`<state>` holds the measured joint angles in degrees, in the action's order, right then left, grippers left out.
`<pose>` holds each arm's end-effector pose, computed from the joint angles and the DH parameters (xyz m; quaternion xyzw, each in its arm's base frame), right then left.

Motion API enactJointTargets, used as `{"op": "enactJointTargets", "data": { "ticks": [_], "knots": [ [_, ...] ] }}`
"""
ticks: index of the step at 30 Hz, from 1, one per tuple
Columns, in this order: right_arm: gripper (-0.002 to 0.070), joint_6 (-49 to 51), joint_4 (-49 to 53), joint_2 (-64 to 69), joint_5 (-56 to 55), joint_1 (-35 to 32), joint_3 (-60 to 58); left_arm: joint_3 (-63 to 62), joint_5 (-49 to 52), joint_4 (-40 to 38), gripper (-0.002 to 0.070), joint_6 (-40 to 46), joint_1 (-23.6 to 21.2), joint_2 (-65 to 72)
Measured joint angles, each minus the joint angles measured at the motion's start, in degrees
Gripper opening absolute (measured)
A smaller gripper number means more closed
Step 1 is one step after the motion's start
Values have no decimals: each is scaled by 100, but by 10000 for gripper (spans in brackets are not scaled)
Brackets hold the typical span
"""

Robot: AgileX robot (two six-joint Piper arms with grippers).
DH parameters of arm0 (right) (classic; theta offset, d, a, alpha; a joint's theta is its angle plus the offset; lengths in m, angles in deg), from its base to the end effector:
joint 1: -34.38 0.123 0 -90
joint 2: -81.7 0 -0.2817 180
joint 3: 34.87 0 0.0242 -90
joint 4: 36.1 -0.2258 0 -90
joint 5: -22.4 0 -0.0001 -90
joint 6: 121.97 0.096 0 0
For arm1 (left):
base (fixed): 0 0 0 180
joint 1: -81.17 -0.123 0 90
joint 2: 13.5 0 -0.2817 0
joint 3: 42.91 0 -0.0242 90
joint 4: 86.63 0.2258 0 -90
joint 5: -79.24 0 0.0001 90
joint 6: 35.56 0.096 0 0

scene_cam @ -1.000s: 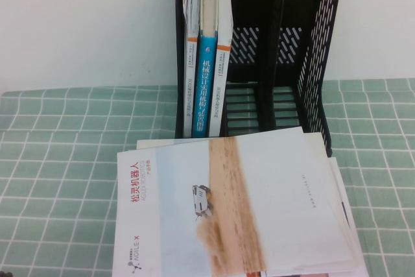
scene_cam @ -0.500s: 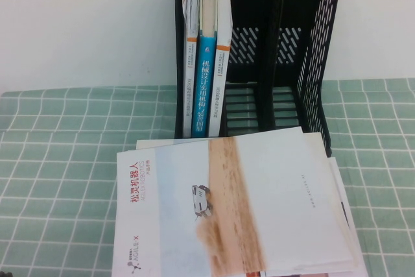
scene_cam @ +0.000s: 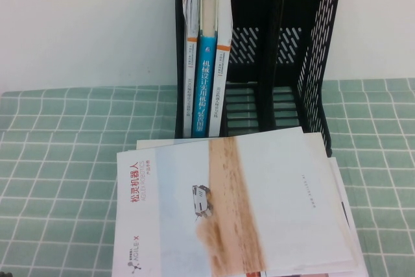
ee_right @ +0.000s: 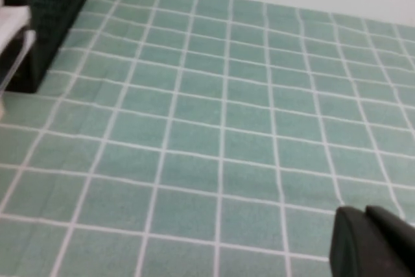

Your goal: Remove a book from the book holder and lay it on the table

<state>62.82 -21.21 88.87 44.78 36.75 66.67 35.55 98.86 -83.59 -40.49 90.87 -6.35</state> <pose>0.0353 -0.0080 0.1709 -0.0510 0.8035 -0.0737 0.5885 0.0361 -0.0044 0.1742 0.0475 0.7930 -0.0552 0.6048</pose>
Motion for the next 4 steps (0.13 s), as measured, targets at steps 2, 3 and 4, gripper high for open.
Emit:
{"op": "enactJointTargets", "data": {
  "ticks": [2, 3, 4],
  "knots": [
    [-2, 40, 37, 0, 0, -128, 0, 0, 0, 0, -3, 0, 0, 0],
    [-2, 49, 35, 0, 0, -151, 0, 0, 0, 0, -3, 0, 0, 0],
    [-2, 55, 35, 0, 0, -161, 0, 0, 0, 0, -3, 0, 0, 0]
  ]
}}
